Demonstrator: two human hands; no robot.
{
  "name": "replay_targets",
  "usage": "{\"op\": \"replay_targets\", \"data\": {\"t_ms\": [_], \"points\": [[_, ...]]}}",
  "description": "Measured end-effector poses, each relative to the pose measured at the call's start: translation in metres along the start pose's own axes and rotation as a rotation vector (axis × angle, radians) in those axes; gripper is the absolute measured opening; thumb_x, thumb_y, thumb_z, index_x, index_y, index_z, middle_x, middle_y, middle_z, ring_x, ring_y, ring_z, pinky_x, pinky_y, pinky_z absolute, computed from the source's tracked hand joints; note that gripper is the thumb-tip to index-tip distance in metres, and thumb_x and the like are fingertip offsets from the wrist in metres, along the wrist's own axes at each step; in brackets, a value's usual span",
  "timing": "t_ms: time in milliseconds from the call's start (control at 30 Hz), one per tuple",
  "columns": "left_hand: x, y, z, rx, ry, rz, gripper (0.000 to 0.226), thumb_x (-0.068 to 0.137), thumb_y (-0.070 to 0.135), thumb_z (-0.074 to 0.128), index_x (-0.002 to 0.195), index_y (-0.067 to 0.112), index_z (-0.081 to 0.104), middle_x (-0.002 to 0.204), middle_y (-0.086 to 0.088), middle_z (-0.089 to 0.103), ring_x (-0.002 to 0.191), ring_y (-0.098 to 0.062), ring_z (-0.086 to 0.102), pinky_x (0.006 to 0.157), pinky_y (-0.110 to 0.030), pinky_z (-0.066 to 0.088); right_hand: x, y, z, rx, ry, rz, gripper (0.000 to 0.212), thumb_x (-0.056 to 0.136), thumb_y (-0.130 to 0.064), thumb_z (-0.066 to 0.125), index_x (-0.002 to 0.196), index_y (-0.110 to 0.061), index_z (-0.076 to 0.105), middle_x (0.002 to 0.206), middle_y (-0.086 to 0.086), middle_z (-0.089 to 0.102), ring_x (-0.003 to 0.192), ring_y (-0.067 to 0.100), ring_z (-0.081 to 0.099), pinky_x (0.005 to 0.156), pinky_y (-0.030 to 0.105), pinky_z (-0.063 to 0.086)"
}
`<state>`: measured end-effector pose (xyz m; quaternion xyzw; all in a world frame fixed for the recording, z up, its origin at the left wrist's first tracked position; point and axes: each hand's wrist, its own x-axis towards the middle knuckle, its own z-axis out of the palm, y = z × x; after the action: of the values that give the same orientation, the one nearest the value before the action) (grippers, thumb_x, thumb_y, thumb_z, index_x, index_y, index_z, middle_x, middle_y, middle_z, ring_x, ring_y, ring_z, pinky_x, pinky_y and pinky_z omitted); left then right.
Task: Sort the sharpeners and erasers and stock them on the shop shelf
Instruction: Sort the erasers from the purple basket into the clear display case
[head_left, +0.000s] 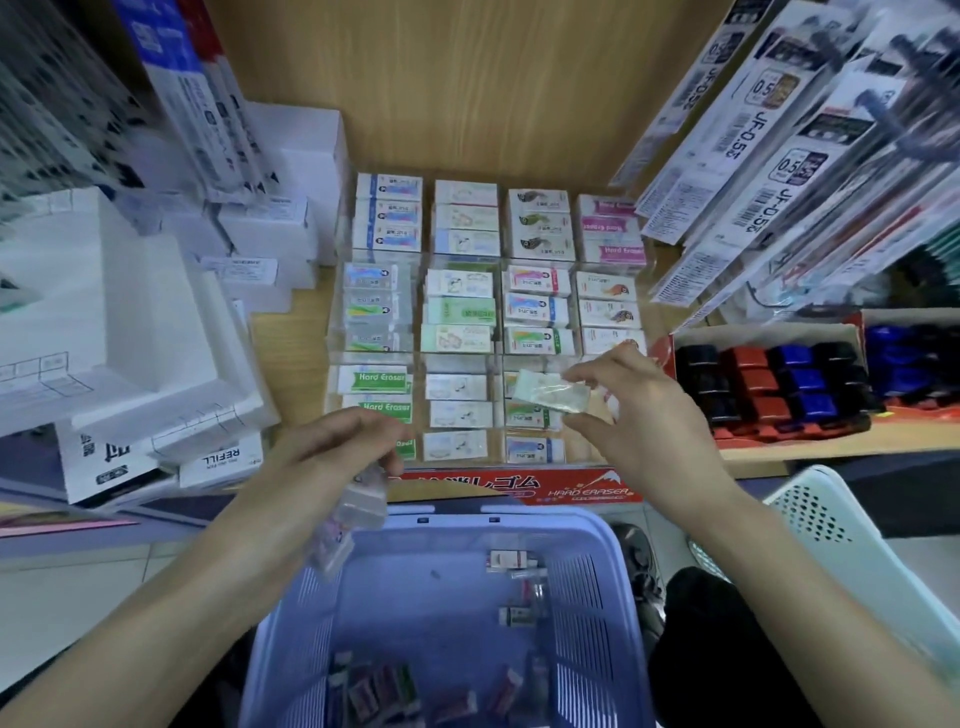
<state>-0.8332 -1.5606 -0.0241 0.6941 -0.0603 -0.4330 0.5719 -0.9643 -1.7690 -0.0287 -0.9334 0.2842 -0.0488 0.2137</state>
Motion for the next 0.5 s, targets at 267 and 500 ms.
{"op": "replay_targets", "data": {"t_ms": [267,500], "points": [[0.001,-0.01,0.029,0.101,-0.065,0.003,0.036,0.079,0.043,0.061,0.079,0.009,0.071,0.083,-0.015,0.067,0.075,-0.014,0.057,0.073,-0.025,0.038,-0.034,-0.048,0.021,0.278,-0.047,-0.113,0.034,0.07,-0.028,0.081,0.097,-0.021,0.062,0.091,-0.01,0.058,0.08,0.009,0.054,0.07,0.034,0.047],[0.003,-0.017,0.024,0.244,-0.16,0.001,0.036,0.088,0.046,0.055,0.079,0.012,0.059,0.076,-0.015,0.053,0.069,-0.018,0.048,0.066,-0.028,0.037,-0.036,-0.04,0.024,0.354,-0.162,-0.235,0.031,0.076,-0.053,0.062,0.088,-0.024,0.063,0.085,-0.013,0.055,0.078,0.007,0.056,0.071,0.028,0.044]]}}
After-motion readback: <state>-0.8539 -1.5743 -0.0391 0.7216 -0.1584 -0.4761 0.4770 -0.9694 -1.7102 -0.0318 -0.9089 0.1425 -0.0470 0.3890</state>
